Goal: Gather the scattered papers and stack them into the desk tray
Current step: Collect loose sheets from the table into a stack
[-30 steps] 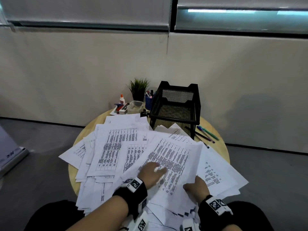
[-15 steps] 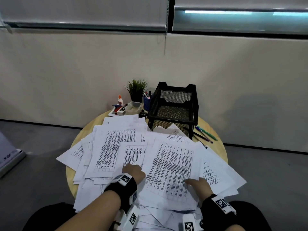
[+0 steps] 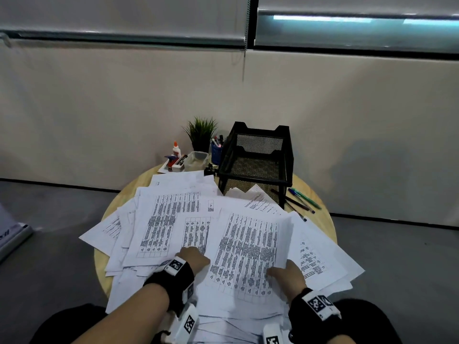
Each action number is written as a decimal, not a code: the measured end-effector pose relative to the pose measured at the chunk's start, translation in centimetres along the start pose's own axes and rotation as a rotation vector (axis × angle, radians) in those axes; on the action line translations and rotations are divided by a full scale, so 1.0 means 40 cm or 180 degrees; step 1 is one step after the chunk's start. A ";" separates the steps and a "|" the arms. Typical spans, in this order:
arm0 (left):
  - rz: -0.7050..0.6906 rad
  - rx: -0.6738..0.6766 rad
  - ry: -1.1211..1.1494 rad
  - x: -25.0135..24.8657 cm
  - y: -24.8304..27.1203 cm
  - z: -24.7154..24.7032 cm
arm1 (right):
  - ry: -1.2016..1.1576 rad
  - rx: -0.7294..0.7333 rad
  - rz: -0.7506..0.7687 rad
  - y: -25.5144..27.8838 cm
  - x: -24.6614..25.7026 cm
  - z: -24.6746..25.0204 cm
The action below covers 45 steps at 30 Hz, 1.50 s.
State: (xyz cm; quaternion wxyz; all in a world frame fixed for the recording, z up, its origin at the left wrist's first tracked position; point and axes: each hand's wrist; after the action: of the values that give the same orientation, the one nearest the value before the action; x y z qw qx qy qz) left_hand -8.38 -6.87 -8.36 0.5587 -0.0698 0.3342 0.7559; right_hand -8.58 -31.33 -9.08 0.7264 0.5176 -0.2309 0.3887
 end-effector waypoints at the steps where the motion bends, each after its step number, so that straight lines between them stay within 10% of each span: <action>1: -0.0041 0.0034 0.0186 -0.002 -0.003 -0.003 | 0.0352 -0.0117 0.0035 0.010 0.004 0.001; 25: -0.0322 0.0000 0.1467 0.007 0.034 -0.012 | -0.0581 0.0510 -0.0186 0.007 -0.019 0.033; 33: -0.0537 -0.0133 0.3877 -0.018 0.056 0.078 | -0.1070 0.1195 0.0587 0.068 0.082 0.086; 45: -0.1703 -0.1185 0.3740 -0.154 0.094 0.249 | -0.1446 0.0884 0.1841 0.139 0.294 0.109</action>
State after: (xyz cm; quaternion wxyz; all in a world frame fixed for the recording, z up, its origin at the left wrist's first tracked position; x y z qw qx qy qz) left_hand -6.83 -6.54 3.84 0.4307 -0.6452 0.4179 0.4728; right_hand -5.81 -30.67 4.32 0.4403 0.5974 -0.4673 0.4804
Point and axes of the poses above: each hand's wrist, its own y-axis away from the middle knuckle, its own z-axis out of the back of the hand, x = y × z, and after that the axes turned 10 degrees about -z, right-handed
